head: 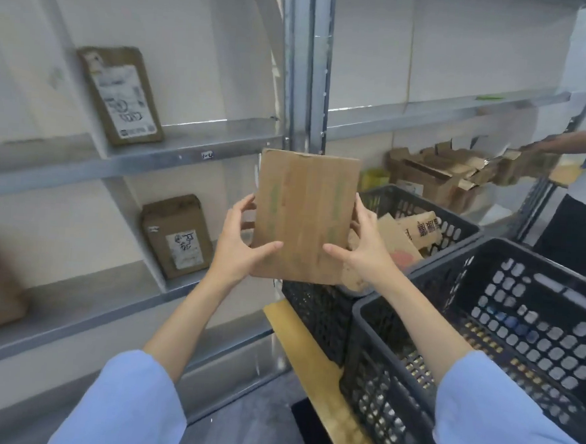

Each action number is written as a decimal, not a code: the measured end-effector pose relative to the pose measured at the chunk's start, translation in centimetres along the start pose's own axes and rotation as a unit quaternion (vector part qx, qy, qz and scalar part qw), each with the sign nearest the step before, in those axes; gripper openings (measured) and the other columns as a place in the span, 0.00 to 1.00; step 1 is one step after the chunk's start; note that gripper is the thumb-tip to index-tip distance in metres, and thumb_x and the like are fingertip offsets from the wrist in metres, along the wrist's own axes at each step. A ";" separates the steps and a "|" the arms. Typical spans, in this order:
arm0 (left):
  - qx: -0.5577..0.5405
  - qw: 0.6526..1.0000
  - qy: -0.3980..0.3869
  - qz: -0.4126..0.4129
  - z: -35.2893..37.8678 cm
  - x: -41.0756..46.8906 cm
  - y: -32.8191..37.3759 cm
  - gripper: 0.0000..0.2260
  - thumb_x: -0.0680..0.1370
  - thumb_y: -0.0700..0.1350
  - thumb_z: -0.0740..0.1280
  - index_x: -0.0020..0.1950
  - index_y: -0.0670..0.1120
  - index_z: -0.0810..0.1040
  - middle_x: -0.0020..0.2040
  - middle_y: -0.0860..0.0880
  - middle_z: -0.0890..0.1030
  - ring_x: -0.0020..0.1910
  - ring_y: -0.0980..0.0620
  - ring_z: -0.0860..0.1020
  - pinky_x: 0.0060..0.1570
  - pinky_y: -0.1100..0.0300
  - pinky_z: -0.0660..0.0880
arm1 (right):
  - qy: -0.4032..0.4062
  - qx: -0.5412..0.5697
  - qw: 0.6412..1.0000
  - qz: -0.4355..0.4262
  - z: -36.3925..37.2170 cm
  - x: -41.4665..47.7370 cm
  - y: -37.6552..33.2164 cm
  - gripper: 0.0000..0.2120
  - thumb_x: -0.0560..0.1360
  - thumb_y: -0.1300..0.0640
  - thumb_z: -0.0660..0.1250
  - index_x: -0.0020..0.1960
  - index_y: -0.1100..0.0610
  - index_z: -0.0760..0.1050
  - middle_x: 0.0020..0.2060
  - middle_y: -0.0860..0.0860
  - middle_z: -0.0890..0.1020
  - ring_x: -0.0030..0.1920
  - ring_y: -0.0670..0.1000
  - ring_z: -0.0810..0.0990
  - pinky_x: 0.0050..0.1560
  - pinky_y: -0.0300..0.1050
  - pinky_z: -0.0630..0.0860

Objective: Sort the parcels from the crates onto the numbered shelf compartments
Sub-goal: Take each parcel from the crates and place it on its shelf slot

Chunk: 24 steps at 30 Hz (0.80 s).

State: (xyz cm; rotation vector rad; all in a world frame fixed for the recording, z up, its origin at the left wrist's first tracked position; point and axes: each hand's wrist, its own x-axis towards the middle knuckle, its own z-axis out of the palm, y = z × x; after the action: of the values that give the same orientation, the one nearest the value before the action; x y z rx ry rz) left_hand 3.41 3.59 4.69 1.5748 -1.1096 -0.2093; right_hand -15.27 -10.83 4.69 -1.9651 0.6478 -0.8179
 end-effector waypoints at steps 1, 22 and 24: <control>0.006 1.000 0.004 -0.004 -0.9 -0.6 0.1 0.41 0.70 0.47 0.78 0.77 0.54 0.60 0.67 0.56 0.66 0.63 0.57 0.70 0.62 0.57 0.70 | -0.010 0.014 1.000 -0.010 0.7 0.1 -0.3 0.48 0.73 0.58 0.76 0.81 0.47 0.47 0.71 0.46 0.58 0.69 0.45 0.64 0.69 0.42 0.62; 0.017 0.982 0.173 -0.077 -18.2 -12.6 -1.2 0.42 0.69 0.44 0.79 0.76 0.57 0.61 0.71 0.59 0.69 0.66 0.58 0.72 0.62 0.66 0.73 | -0.185 0.149 0.965 -0.109 17.6 -0.7 -8.4 0.43 0.72 0.56 0.77 0.75 0.37 0.54 0.71 0.46 0.68 0.68 0.43 0.70 0.63 0.31 0.67; 0.035 0.980 0.181 -0.073 -20.0 -14.1 -0.9 0.42 0.68 0.46 0.80 0.76 0.58 0.61 0.70 0.60 0.71 0.66 0.64 0.71 0.60 0.70 0.72 | -0.205 0.152 0.961 -0.109 19.3 -1.4 -9.3 0.43 0.71 0.52 0.77 0.74 0.37 0.54 0.70 0.42 0.68 0.67 0.42 0.69 0.66 0.38 0.67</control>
State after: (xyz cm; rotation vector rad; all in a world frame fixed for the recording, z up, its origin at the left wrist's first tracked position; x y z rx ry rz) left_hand 9.36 27.30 4.96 1.6782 -0.7257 0.0210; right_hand -0.45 4.76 4.90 -1.8582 0.0563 -0.5695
